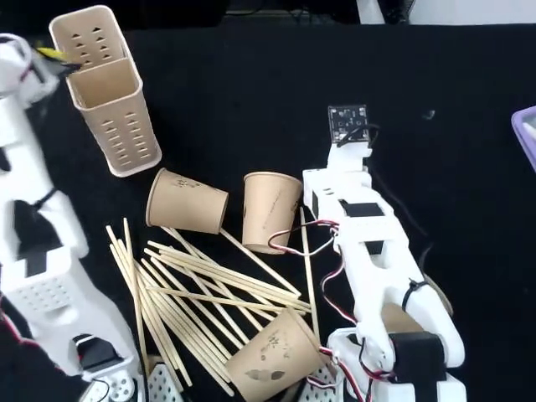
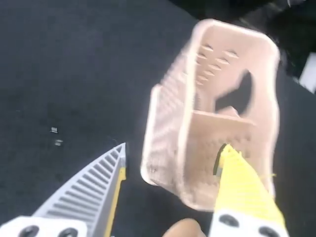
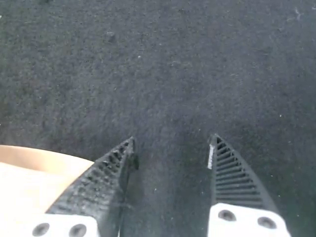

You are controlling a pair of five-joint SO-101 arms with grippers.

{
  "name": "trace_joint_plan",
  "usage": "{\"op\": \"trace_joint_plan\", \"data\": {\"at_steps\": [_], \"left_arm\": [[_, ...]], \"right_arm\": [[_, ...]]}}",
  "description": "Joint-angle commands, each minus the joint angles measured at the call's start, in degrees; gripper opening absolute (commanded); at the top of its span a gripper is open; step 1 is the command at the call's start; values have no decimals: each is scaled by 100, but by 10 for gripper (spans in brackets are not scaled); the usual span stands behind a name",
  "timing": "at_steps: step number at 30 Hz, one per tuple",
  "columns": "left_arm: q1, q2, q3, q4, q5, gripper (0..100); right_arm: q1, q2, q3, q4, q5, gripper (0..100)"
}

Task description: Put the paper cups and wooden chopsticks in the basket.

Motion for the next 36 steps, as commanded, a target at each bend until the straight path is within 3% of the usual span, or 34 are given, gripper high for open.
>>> {"op": "trace_joint_plan", "data": {"at_steps": [1, 12, 17, 22, 27, 32, 36], "left_arm": [[365, -53, -84, 35, 62, 301], [426, -88, 2193, -589, 18, 287], [673, -123, 2062, -580, 18, 34], [1112, -132, 1745, -545, -44, 25], [1807, -132, 1525, -484, -1196, 30], [2492, -97, 1103, 70, -2646, 30], [2615, -70, 998, 0, -2998, 30]], "right_arm": [[-53, 13, 13, -114, 62, 219], [-44, 13, 13, -132, 62, 219], [-44, 13, 13, -132, 62, 219], [-44, 13, 13, -132, 62, 219], [-44, 13, 22, -132, 62, 219], [-44, 13, 22, -132, 62, 219], [-44, 13, 13, -132, 62, 219]]}}
